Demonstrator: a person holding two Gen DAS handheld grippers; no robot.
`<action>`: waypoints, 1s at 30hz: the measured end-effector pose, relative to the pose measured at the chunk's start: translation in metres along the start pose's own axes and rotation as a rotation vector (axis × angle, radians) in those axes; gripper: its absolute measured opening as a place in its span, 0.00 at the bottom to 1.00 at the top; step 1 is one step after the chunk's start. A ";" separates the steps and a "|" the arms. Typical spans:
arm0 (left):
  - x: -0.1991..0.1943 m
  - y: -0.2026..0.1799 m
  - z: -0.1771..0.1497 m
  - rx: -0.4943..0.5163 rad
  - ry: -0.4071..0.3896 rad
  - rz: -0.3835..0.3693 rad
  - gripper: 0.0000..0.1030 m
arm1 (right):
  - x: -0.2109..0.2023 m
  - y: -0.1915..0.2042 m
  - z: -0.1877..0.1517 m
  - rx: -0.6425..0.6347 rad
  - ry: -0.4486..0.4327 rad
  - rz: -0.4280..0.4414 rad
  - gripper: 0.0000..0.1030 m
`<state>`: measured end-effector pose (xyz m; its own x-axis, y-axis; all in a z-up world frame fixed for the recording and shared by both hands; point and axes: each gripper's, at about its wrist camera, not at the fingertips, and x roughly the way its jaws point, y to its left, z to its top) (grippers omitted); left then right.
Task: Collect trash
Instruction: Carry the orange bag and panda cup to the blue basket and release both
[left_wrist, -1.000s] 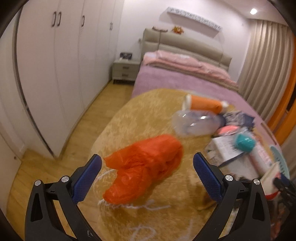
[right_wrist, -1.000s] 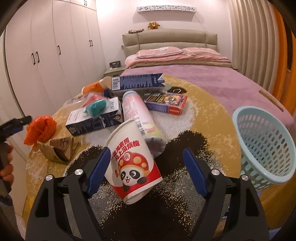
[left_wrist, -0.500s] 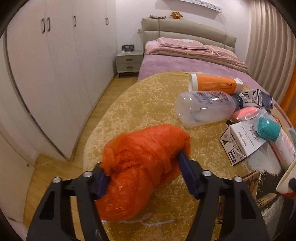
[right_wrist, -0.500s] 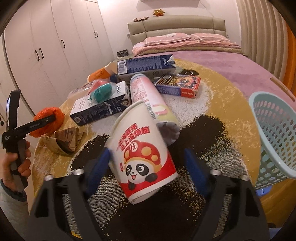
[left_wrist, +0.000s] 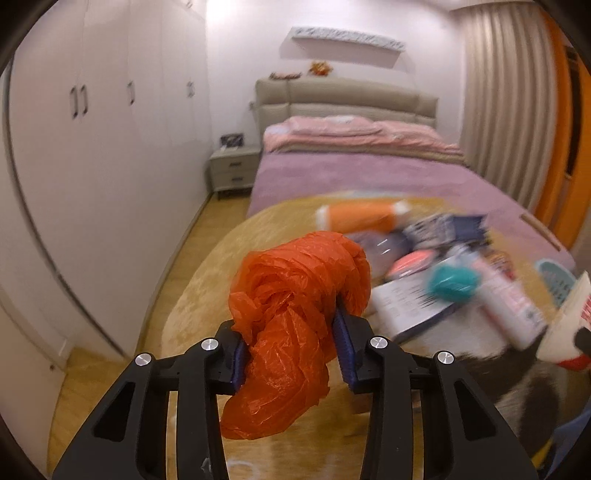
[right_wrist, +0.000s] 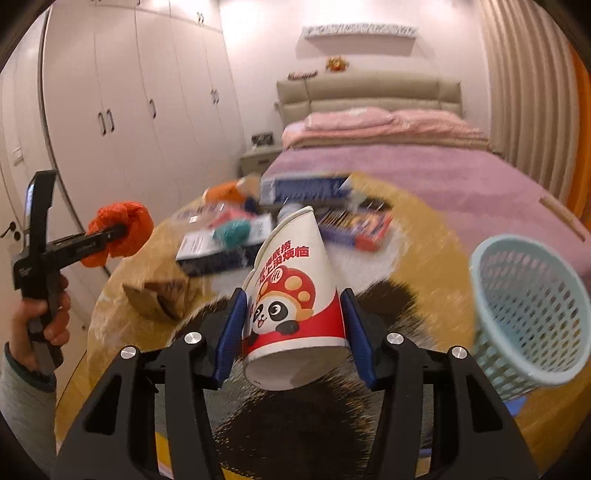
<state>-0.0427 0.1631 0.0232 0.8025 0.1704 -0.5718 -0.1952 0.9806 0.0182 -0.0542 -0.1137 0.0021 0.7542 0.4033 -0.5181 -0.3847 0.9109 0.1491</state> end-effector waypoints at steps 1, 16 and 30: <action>-0.006 -0.010 0.004 0.015 -0.016 -0.018 0.36 | -0.006 -0.006 0.004 0.010 -0.018 -0.016 0.47; -0.036 -0.235 0.044 0.228 -0.090 -0.476 0.36 | -0.069 -0.138 0.020 0.210 -0.155 -0.384 0.47; 0.031 -0.366 0.027 0.270 0.111 -0.650 0.36 | -0.038 -0.243 -0.008 0.470 -0.025 -0.529 0.47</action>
<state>0.0688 -0.1876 0.0213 0.6436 -0.4539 -0.6162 0.4616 0.8724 -0.1605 0.0069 -0.3513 -0.0215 0.7906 -0.1066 -0.6030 0.3027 0.9240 0.2336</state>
